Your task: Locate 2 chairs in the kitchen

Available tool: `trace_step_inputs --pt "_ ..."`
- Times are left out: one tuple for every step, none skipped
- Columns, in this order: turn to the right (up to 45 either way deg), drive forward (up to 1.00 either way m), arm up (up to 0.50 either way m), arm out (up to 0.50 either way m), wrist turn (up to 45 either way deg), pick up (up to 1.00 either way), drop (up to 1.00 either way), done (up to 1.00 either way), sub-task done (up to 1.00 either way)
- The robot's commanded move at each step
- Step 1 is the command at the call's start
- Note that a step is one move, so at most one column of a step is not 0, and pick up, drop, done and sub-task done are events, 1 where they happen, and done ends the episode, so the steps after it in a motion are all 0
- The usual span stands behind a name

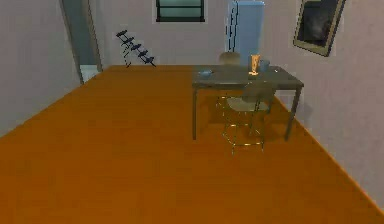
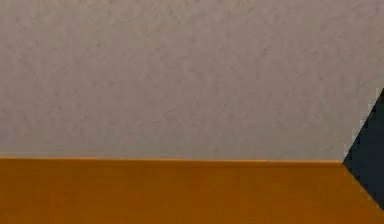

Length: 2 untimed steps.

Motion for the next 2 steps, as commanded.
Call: trace_step_inputs --pt "0.0 1.00 0.00 0.00 0.0 0.00 0.00 0.00 0.00" --pt "18.0 0.00 0.00 0.00 0.0 0.00 0.00 0.00 0.00"
